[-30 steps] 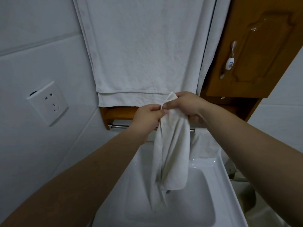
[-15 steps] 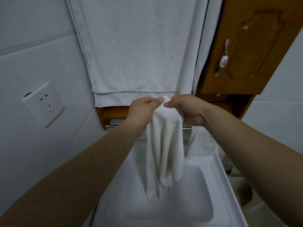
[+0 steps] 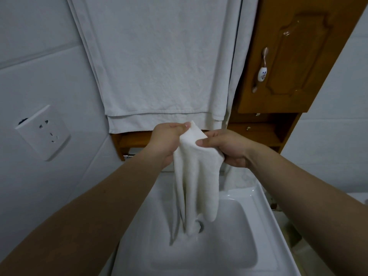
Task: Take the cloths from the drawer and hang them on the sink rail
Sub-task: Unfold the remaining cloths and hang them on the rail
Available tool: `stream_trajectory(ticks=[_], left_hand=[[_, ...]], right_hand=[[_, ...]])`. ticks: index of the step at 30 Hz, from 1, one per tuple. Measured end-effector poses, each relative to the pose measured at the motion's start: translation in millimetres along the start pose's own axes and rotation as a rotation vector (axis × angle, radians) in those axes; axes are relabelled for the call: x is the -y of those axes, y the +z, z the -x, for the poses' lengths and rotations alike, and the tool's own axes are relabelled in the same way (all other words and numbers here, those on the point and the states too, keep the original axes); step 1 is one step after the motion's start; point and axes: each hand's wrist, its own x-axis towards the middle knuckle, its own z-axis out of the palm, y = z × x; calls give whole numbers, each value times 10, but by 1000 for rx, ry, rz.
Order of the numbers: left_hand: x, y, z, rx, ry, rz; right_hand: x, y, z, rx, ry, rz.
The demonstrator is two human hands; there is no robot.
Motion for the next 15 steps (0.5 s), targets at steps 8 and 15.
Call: stream_trajectory(ticks=[8, 15], left_hand=[[-140, -286, -241, -249, 41, 163], [-189, -565, -387, -468, 87, 188]], right_hand=[[-340, -93, 108, 95, 40, 123], [-386, -263, 176, 5, 104, 232]])
